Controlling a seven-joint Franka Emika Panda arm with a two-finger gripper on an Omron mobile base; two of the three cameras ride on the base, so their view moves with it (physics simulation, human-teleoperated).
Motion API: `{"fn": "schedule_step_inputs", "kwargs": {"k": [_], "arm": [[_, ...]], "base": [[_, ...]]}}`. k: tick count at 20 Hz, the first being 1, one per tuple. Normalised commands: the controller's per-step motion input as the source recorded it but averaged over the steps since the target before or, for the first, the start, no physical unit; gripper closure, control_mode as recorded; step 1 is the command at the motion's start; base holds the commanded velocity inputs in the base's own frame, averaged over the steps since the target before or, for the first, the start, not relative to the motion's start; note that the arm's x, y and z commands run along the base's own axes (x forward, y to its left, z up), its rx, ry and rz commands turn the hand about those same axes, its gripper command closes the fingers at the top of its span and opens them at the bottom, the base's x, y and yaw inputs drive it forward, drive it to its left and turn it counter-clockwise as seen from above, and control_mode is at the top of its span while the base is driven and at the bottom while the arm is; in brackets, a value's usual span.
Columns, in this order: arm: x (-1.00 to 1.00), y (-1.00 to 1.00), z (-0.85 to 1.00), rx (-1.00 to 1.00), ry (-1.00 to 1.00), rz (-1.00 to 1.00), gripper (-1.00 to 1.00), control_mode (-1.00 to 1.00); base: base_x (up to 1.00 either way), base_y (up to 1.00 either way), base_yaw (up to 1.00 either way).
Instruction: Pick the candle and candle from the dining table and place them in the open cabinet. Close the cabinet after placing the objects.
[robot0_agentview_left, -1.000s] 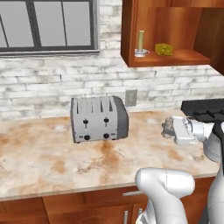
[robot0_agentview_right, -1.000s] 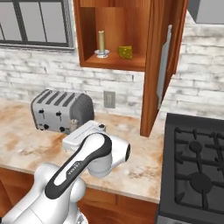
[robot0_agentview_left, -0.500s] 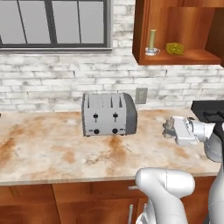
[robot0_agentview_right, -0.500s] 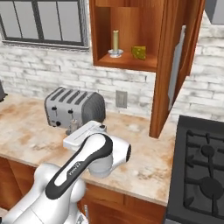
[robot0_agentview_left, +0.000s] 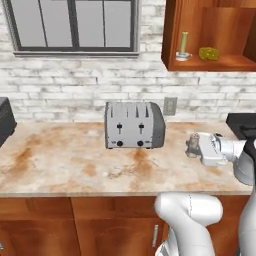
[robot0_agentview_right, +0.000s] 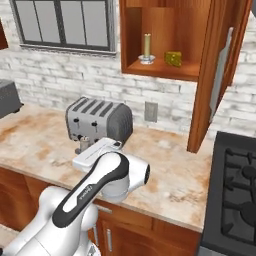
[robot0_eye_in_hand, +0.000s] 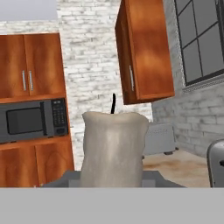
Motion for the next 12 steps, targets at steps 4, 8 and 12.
{"fn": "schedule_step_inputs", "kwargs": {"k": [4,8,12], "arm": [[0.0,0.0,0.0,0.0,0.0,0.0,1.0,1.0],[0.0,0.0,0.0,0.0,0.0,0.0,1.0,1.0],[0.0,0.0,0.0,0.0,0.0,0.0,1.0,1.0]], "base": [[0.64,0.59,0.0],[0.56,0.11,-0.02],[0.07,-0.65,-0.12]]}}
